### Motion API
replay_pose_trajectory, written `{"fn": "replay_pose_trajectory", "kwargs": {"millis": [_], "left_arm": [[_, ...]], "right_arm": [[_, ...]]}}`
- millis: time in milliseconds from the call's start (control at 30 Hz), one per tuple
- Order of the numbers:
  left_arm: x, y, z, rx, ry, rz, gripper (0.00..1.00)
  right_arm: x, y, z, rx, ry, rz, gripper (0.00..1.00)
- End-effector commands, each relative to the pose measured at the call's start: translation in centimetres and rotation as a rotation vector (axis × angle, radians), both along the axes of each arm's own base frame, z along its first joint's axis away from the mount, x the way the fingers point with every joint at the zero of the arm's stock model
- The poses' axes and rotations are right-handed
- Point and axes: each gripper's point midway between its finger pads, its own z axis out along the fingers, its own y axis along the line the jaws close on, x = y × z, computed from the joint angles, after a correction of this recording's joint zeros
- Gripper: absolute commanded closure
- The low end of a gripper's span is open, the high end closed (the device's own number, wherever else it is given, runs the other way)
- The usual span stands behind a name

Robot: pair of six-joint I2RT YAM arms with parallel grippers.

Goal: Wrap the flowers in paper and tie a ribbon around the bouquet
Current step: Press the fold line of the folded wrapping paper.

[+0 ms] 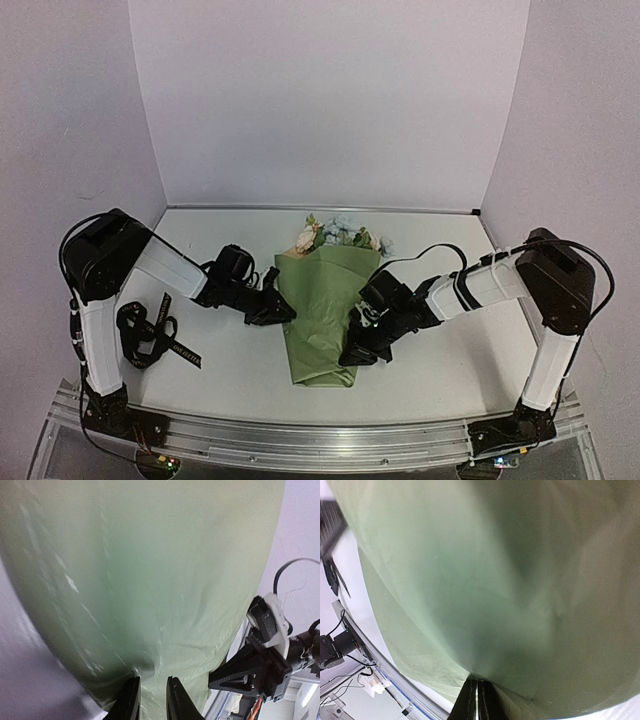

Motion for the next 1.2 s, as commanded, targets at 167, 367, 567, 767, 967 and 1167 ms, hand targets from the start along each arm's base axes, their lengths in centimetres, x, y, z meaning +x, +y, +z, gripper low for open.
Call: {"fn": "replay_pose_trajectory", "kwargs": {"millis": [167, 367, 567, 767, 967, 1167], "left_arm": [[8.4, 2.6, -0.7, -0.011, 0.034, 0.096, 0.79], [13.7, 4.4, -0.6, -0.047, 0.031, 0.147, 0.78], [18.2, 6.1, 0.5, -0.077, -0.011, 0.167, 0.77], [21.4, 6.3, 5.0, -0.101, -0.105, 0.149, 0.75], [20.0, 7.2, 12.2, -0.104, -0.227, 0.181, 0.72], [14.0, 9.9, 14.6, -0.047, -0.248, 0.285, 0.66]], "right_arm": [[-1.7, -3.2, -2.8, -0.138, 0.050, 0.002, 0.96], [-1.9, -3.3, -3.0, -0.141, 0.059, 0.002, 0.96], [-1.7, -3.2, -2.9, -0.139, 0.059, -0.005, 0.96], [-1.2, -2.6, -2.0, -0.115, 0.059, -0.026, 0.96], [0.3, -0.5, 2.6, -0.021, 0.013, -0.035, 0.94], [1.2, 0.1, 6.1, 0.003, -0.044, -0.022, 0.86]]}}
